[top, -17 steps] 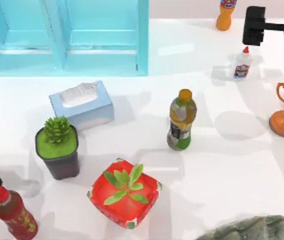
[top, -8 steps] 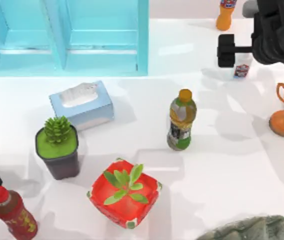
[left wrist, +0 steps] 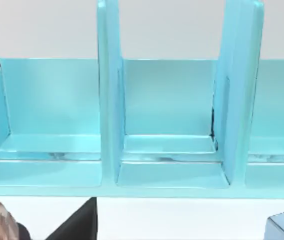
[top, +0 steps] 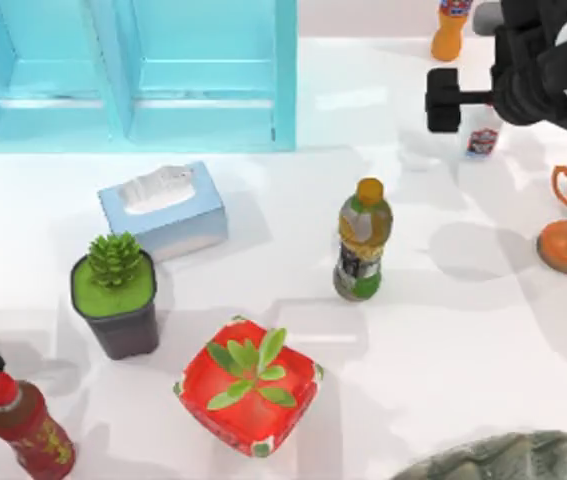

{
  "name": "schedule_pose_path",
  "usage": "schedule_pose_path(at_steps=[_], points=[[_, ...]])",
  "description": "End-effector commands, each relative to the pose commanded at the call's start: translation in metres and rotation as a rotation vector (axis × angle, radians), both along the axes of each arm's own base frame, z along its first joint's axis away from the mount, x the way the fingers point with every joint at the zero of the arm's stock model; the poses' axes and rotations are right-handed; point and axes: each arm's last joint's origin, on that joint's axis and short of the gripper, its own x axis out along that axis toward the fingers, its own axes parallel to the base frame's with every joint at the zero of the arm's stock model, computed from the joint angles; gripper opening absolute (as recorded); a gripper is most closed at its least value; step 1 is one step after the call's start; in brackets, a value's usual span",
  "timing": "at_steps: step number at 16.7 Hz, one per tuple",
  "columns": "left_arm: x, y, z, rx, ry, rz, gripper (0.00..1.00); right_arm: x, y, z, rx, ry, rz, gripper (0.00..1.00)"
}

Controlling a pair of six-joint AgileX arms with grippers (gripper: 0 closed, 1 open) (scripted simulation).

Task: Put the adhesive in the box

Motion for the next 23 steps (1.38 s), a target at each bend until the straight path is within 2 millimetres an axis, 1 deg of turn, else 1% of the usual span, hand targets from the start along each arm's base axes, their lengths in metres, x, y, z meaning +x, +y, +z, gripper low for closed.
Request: schedule_pose_path(at_steps=[4, 8, 10, 14, 23], points=[[0.000, 0.000, 0.000, 0.000, 0.000, 0.000, 1.00, 0.025, 0.001, -0.034, 0.001, 0.009, -0.002, 1.00], [0.000, 0.000, 0.000, 0.000, 0.000, 0.000, 1.00, 0.039, 0.000, -0.066, 0.000, 0.009, -0.001, 1.00], [0.000, 0.000, 0.000, 0.000, 0.000, 0.000, 1.00, 0.041, -0.001, -0.074, 0.000, 0.008, -0.001, 1.00], [0.000, 0.000, 0.000, 0.000, 0.000, 0.000, 1.00, 0.041, -0.001, -0.075, 0.000, 0.008, -0.001, 1.00], [0.000, 0.000, 0.000, 0.000, 0.000, 0.000, 1.00, 0.041, -0.001, -0.075, 0.000, 0.008, -0.001, 0.32]])
